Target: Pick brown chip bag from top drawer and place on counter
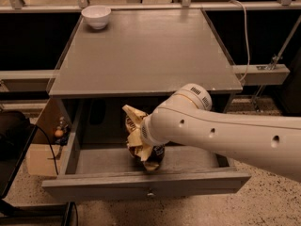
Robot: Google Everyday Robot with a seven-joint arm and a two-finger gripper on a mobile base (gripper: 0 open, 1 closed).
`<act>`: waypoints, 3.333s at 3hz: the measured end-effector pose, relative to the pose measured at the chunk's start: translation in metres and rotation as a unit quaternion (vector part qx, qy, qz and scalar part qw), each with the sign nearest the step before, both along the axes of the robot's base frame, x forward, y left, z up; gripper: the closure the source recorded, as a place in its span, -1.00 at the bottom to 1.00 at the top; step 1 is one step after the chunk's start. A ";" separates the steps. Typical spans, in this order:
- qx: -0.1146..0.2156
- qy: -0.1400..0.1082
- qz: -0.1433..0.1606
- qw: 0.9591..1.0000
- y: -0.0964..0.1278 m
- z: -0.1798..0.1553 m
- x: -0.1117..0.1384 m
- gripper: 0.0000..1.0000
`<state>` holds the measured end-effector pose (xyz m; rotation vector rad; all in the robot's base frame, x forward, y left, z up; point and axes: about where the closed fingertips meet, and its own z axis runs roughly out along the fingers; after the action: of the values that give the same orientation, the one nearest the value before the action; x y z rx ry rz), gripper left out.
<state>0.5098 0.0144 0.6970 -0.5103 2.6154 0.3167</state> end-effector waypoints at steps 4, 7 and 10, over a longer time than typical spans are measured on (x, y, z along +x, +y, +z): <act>0.006 -0.009 0.002 1.000 0.001 0.021 -0.004 1.00; 0.000 -0.080 0.033 0.996 0.004 0.153 -0.013 1.00; 0.006 -0.071 0.059 0.996 0.037 0.258 -0.034 1.00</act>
Offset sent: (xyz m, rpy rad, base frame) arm 0.0000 0.0000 0.0000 0.0000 0.0000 0.0000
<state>0.4763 0.0518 0.9554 -0.6592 2.4493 0.3216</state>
